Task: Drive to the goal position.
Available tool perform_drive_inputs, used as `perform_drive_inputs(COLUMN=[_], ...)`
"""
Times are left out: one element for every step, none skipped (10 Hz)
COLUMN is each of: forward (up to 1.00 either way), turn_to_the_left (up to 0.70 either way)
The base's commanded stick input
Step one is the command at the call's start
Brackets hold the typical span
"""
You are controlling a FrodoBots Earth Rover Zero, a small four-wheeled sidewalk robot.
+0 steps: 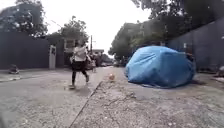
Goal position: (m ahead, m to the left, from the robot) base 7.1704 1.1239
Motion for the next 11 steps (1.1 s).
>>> perform_drive_inputs(forward=[0.00, 0.12, 0.62, 0.70, 0.70, 0.70, 0.70, 0.70, 0.70, 0.70, 0.70], turn_to_the_left=[0.00, 0.00, 0.00, 0.00, 0.00, 0.00, 0.00, 0.00, 0.00, 0.00, 0.00])
